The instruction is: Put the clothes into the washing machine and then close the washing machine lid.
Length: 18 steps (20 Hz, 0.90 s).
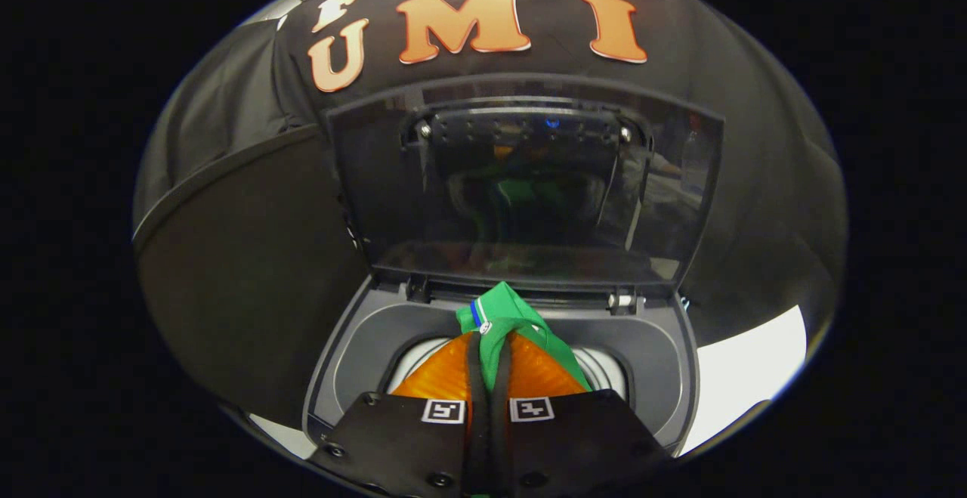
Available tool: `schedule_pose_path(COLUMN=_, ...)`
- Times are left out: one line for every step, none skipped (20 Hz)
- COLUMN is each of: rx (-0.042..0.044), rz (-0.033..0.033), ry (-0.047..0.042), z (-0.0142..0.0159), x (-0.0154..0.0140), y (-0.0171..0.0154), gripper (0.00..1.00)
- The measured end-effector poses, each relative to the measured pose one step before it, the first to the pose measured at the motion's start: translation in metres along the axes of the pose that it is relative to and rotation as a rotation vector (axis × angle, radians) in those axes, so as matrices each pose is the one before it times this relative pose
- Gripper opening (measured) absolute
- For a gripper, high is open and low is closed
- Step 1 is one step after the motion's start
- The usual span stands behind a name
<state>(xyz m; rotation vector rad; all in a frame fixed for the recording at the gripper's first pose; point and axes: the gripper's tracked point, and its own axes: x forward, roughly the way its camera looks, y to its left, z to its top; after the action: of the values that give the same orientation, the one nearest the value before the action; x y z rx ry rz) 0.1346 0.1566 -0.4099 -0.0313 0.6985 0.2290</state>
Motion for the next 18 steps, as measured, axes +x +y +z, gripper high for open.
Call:
schedule_pose_path(rx=0.01893, rz=-0.00436, ry=0.01912, z=-0.00813, x=0.00658, y=-0.00252, gripper=0.08)
schedule_pose_path(rx=0.01507, rz=-0.00648, ry=0.03233, z=-0.01200, x=0.00943, y=-0.00225, gripper=0.08)
schedule_pose_path(rx=0.01058, rz=-0.00770, ry=0.02207, z=-0.01173, x=0.00624, y=-0.00222, gripper=0.08)
schedule_pose_path(rx=0.00836, rz=-0.01004, ry=0.02041, z=-0.00955, x=0.00603, y=-0.00369, gripper=0.08)
schedule_pose_path(rx=0.01147, rz=-0.00555, ry=0.02434, z=-0.00842, x=0.00372, y=-0.00244, gripper=0.08)
schedule_pose_path(rx=0.01520, rz=-0.00091, ry=0.02166, z=-0.00807, x=0.00305, y=0.00099, gripper=0.08)
schedule_pose_path(rx=0.01030, rz=0.00051, ry=0.01672, z=-0.00623, x=0.00334, y=0.00135, gripper=0.08)
schedule_pose_path(rx=0.00124, rz=-0.00791, ry=0.01945, z=-0.00685, x=0.00537, y=-0.00125, gripper=0.08)
schedule_pose_path(rx=-0.00172, rz=-0.01487, ry=0.02972, z=-0.00734, x=0.00489, y=-0.00175, gripper=0.08)
schedule_pose_path(rx=0.00286, rz=-0.00878, ry=0.03160, z=-0.00820, x=0.00580, y=0.00044, gripper=0.08)
schedule_pose_path(rx=0.01043, rz=-0.00446, ry=0.03996, z=-0.00627, x=0.00251, y=0.00161, gripper=0.08)
schedule_pose_path(rx=0.00953, rz=0.00022, ry=0.00272, z=-0.00099, x=0.00045, y=-0.00012, gripper=0.08)
schedule_pose_path(rx=-0.00017, rz=-0.00339, ry=0.00214, z=0.00020, x=0.00099, y=-0.00074, gripper=0.08)
schedule_pose_path(rx=-0.00381, rz=-0.00640, ry=0.00965, z=0.00029, x=0.00250, y=-0.00118, gripper=0.08)
schedule_pose_path(rx=-0.00449, rz=-0.00519, ry=0.01579, z=-0.00041, x=0.00394, y=-0.00120, gripper=0.08)
schedule_pose_path(rx=-0.00308, rz=-0.00843, ry=0.00745, z=0.00239, x=0.00341, y=-0.00226, gripper=0.08)
schedule_pose_path(rx=-0.00225, rz=-0.01295, ry=0.01045, z=0.00147, x=0.00475, y=-0.00191, gripper=0.08)
schedule_pose_path(rx=-0.00200, rz=-0.00960, ry=0.01015, z=0.00154, x=0.00421, y=-0.00254, gripper=0.08)
